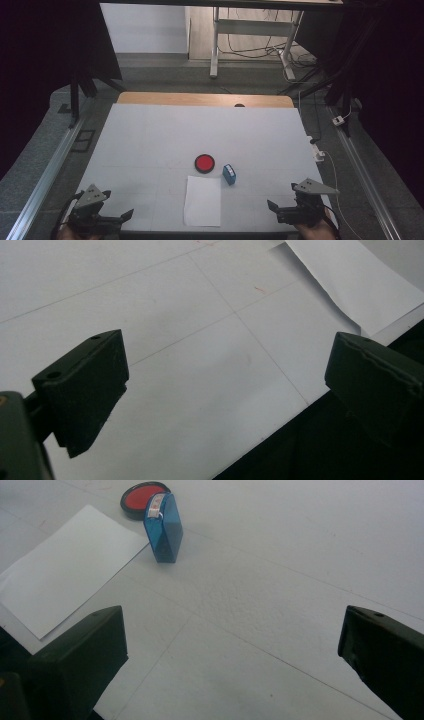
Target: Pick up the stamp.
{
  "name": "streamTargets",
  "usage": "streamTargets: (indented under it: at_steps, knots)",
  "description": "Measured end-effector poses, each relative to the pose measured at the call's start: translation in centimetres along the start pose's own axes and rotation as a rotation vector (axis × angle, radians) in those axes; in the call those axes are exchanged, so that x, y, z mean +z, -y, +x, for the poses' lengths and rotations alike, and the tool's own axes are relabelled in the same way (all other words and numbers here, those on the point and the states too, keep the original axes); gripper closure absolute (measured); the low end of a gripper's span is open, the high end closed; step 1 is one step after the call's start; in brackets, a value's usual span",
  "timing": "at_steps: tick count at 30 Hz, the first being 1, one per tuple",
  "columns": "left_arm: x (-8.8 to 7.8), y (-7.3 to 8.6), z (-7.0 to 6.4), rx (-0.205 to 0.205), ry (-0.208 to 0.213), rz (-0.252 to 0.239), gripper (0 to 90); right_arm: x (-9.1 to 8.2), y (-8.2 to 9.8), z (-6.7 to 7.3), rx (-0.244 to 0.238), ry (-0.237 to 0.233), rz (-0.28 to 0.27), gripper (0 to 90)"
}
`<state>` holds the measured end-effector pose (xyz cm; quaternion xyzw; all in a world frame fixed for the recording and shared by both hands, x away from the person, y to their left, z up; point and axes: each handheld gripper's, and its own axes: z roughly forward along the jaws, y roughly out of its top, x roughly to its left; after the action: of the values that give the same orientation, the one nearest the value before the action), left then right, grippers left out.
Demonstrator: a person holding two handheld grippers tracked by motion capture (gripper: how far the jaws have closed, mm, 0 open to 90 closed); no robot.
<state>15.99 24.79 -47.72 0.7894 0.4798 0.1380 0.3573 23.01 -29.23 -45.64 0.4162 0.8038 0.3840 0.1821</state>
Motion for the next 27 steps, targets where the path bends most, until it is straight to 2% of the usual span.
streamTargets:
  at_steps: [7, 13, 17, 27]
  knots:
    - [0.02, -0.04, 0.24, -0.007, 0.027, 0.002, 3.8, 0.01, 0.01, -0.09, 0.003, -0.016, 0.006, 0.0]
    - [0.03, -0.08, 0.28, -0.008, 0.031, 0.0, 3.6, 0.14, -0.02, 0.0, -0.004, -0.02, 0.014, 0.0]
    - [0.0, -0.13, 0.22, -0.006, 0.025, -0.018, 3.0, 0.15, -0.04, 0.03, -0.007, -0.023, 0.016, 0.0]
    - [0.2, -0.18, 0.13, 0.002, 0.025, 0.0, 2.9, 0.1, -0.06, -0.01, -0.006, -0.023, 0.016, 0.0]
